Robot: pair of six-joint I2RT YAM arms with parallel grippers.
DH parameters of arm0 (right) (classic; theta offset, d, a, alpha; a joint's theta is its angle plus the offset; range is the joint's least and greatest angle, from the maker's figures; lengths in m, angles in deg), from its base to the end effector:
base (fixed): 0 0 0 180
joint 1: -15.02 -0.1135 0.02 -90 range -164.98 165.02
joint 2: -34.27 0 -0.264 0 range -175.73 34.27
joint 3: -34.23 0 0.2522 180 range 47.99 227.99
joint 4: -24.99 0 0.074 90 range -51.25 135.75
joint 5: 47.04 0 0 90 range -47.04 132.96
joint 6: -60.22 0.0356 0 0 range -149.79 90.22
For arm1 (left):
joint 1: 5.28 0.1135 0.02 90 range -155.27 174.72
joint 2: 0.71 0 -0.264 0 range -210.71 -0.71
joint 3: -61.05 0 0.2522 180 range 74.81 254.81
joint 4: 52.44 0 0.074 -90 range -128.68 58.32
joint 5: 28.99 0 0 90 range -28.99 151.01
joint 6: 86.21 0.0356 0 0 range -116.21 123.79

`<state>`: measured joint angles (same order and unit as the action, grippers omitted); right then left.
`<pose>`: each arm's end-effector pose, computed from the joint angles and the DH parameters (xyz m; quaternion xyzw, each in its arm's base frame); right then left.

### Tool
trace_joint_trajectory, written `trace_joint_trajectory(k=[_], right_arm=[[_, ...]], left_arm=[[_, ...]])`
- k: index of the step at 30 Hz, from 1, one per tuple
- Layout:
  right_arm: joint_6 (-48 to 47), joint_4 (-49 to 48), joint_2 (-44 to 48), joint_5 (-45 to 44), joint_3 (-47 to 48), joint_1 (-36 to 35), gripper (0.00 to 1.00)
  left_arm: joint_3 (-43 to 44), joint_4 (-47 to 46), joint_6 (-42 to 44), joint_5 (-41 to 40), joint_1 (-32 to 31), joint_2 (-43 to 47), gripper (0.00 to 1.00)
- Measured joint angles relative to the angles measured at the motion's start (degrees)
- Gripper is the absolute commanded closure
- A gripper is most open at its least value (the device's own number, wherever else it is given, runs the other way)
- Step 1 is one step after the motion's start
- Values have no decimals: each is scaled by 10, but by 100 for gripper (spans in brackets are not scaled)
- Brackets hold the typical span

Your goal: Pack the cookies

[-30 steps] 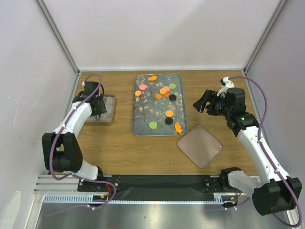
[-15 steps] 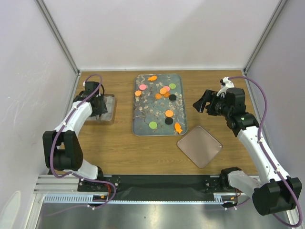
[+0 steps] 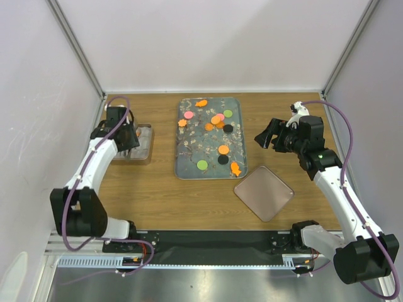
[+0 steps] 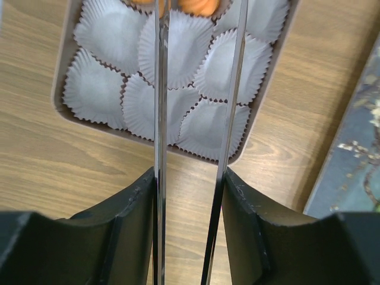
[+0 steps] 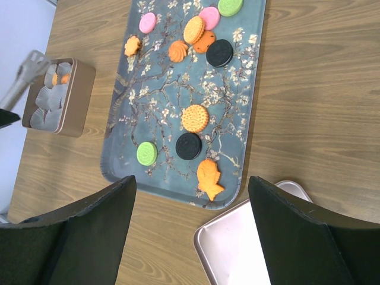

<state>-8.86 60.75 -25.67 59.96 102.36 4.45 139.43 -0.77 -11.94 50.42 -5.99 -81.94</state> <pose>0.2273 0.0530 0.3279 0.0000 0.8493 0.2608 0.4590 0.2950 0.0029 0.2731 -0.1518 0.9366 0.0436 0.3128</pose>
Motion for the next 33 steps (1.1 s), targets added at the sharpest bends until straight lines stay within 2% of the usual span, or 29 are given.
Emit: trace_joint_trajectory(k=[5, 8, 16, 23, 29, 33], right_arm=[[0, 0, 0, 0, 0, -2, 17], [0, 0, 0, 0, 0, -2, 17], [0, 0, -5, -2, 0, -3, 17], [0, 0, -5, -11, 0, -2, 17], [0, 1, -5, -16, 0, -3, 17], [0, 1, -6, -16, 0, -3, 17]], left_arm=[[0, 14, 3, 3, -8, 57, 51], [5, 31, 3, -3, -40, 79, 51], [30, 47, -20, -19, -234, 80, 51], [49, 46, -46, -28, -369, 22, 51], [49, 44, -63, -27, -451, -23, 50], [54, 35, -68, -26, -484, -48, 50]])
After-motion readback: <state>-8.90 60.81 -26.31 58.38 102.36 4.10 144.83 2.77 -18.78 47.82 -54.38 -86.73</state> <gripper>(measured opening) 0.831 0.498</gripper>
